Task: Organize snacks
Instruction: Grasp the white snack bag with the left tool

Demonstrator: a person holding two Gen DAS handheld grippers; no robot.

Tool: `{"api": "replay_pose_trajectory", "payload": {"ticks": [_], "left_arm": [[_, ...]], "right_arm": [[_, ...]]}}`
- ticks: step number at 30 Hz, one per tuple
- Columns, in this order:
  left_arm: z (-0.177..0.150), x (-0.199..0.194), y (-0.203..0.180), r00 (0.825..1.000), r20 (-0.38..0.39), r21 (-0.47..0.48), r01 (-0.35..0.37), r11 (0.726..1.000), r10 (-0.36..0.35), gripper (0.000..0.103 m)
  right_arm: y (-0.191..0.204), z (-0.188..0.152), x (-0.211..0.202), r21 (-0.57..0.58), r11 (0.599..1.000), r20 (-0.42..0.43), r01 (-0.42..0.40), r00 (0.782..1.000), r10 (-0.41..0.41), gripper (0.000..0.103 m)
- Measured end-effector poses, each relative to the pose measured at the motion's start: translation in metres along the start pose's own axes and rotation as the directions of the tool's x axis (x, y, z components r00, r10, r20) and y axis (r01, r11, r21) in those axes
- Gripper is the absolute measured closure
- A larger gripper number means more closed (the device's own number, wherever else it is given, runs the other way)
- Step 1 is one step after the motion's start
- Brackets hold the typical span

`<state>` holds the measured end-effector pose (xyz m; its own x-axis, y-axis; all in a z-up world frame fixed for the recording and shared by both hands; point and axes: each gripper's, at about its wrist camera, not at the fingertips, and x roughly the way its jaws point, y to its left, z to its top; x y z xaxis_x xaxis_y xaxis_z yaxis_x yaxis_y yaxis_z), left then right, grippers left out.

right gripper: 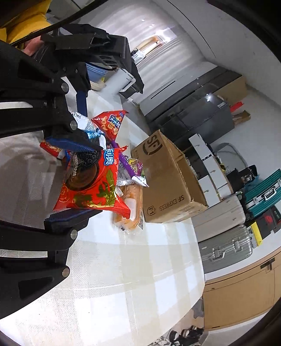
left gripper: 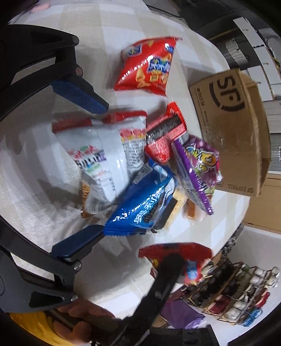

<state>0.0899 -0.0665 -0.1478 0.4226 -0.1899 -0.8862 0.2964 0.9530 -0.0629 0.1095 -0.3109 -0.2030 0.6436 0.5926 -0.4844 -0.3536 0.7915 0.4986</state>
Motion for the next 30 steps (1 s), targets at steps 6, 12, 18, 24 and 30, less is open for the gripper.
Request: {"api": "replay_pose_trajectory", "payload": {"ticks": [6,12,18,24,30], "left_arm": [[0.006,0.013,0.009,0.999,-0.030,-0.059,0.033,0.998,-0.035,0.014],[0.003,0.001,0.018,0.997,0.011,-0.071,0.073,0.995,-0.072,0.043],[-0.008,-0.017,0.028,0.997,0.024,-0.083,0.078,0.993,-0.077,0.048],[-0.030,-0.048,0.044,0.995,0.076,-0.105,0.069,0.992,-0.061,0.048],[-0.043,-0.095,0.061,0.983,0.173,-0.121,0.078,0.990,-0.057,0.048]], "right_arm": [[0.002,-0.002,0.002,-0.006,1.000,0.004,-0.017,1.000,0.017,0.056],[-0.005,-0.002,-0.001,0.023,0.999,0.020,-0.025,0.999,0.025,0.056],[-0.006,-0.002,-0.002,0.032,0.999,0.030,-0.025,0.999,0.024,0.056],[0.004,-0.002,-0.003,-0.013,1.000,0.030,0.013,0.999,-0.013,0.056],[0.033,-0.002,-0.008,-0.072,0.997,0.020,0.029,0.999,-0.027,0.056]]}}
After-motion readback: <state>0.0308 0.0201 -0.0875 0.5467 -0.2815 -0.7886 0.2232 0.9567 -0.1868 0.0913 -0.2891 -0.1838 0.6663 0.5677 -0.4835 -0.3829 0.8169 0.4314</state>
